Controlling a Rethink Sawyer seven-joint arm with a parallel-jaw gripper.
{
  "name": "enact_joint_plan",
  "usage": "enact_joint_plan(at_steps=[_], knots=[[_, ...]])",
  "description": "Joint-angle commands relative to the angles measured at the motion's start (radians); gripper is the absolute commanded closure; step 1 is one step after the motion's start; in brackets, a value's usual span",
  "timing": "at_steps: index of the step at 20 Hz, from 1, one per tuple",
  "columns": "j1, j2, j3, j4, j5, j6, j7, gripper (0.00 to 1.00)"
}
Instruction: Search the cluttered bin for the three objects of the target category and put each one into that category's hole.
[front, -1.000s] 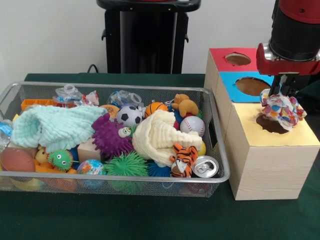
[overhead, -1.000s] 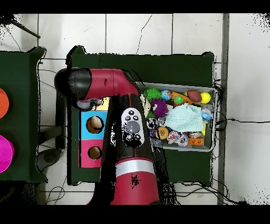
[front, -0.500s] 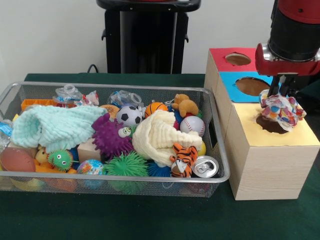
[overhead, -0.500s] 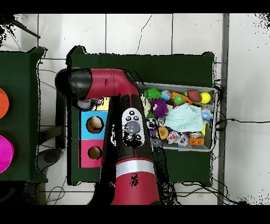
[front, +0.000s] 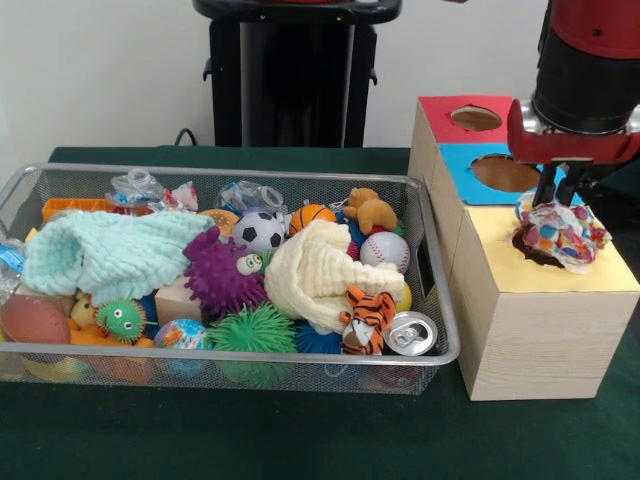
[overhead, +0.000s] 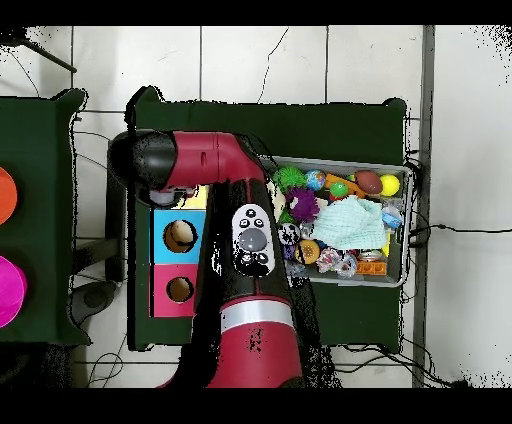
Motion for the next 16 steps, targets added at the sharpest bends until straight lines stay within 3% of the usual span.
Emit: enact_joint_plan(at_steps=[1,16], knots=[[-0.001,0.082,-0.007,0.104,-0.012,-0.116,0.185,1.0],[0.025,0.137,-0.041,0.105,-0.002,-0.233,0.206,1.0]])
